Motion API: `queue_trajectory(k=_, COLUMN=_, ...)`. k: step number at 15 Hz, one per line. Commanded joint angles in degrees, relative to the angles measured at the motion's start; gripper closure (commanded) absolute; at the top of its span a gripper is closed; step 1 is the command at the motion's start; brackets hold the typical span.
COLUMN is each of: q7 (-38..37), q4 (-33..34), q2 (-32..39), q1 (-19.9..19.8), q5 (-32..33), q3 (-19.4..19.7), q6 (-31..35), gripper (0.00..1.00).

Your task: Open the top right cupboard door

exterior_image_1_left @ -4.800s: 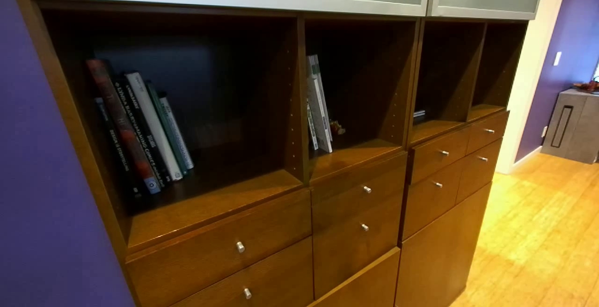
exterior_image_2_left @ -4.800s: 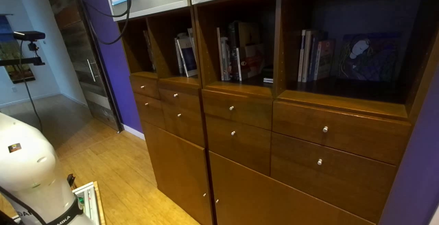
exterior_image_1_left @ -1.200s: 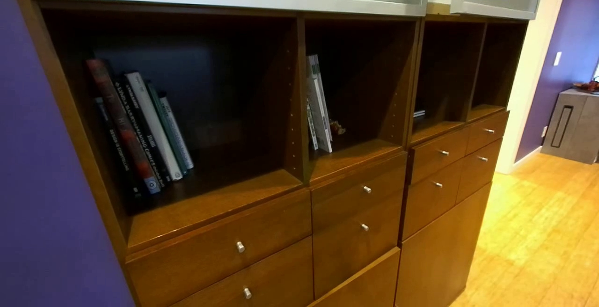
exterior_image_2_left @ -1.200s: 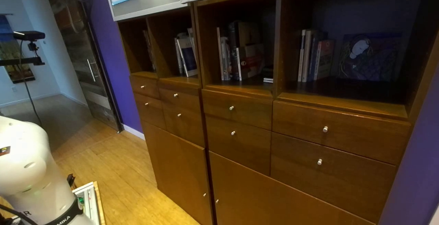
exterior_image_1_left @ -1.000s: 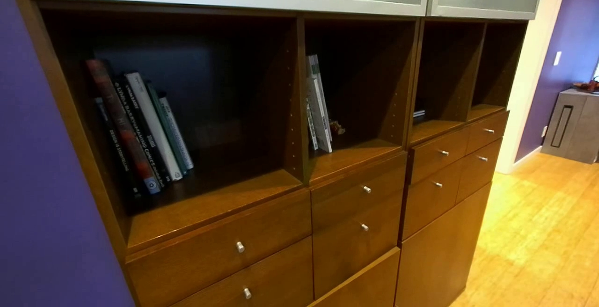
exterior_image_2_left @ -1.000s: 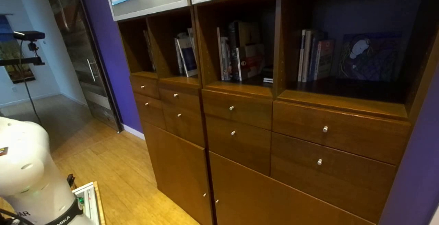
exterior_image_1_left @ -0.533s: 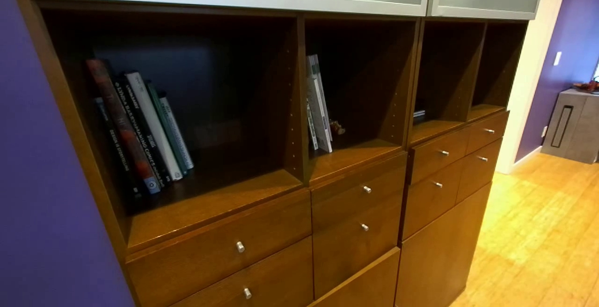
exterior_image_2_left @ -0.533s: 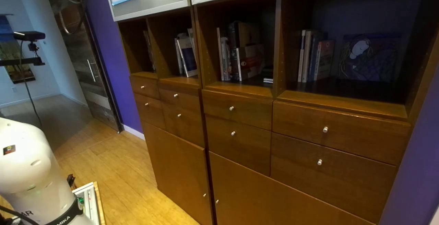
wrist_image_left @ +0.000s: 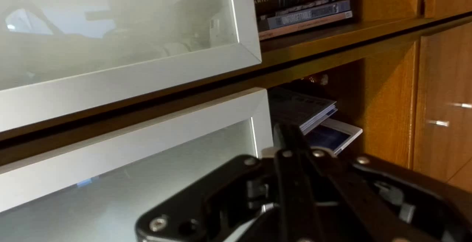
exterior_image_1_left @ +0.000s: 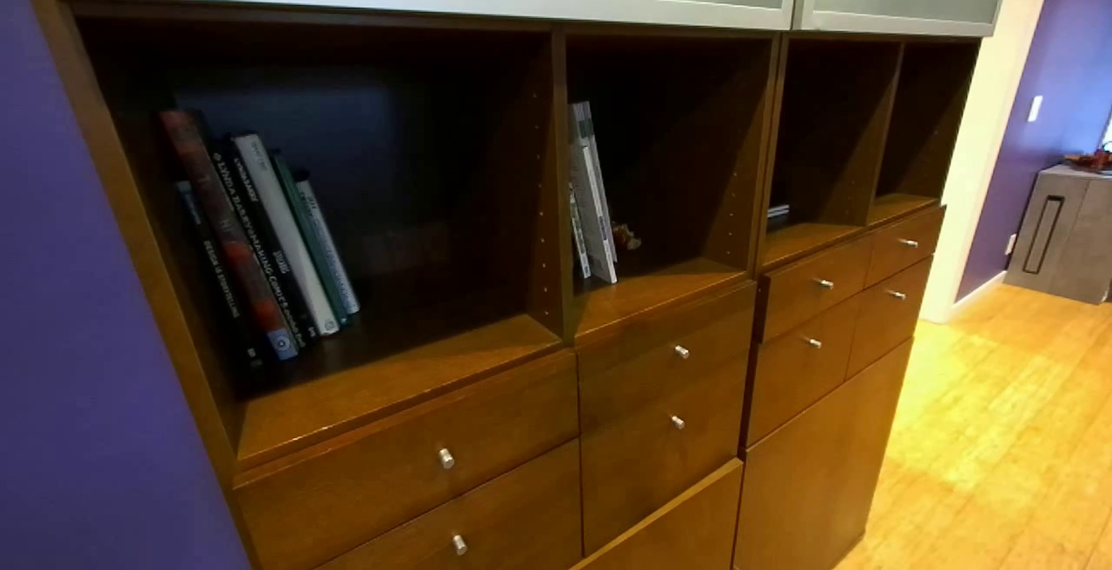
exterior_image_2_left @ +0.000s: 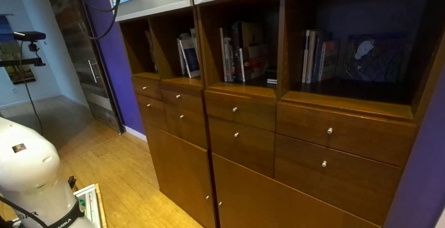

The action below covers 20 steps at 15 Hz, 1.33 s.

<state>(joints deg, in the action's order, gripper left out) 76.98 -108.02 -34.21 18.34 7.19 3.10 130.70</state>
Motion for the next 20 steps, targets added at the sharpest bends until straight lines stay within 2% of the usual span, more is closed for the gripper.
queue_trajectory(k=1, q7=5.5, q4=-0.2, q2=2.2, q1=0.8, q5=-2.9, q3=1.5, q6=6.3, gripper=1.0)
queue_trajectory(k=10, q7=10.7, q4=0.5, q2=7.9, q1=0.2, q5=-5.3, q3=2.4, q6=16.5, gripper=1.0)
queue_trajectory(k=20, q7=14.2, q4=1.3, q2=9.6, q1=-0.3, q5=-6.4, q3=3.5, q6=18.5, gripper=1.0)
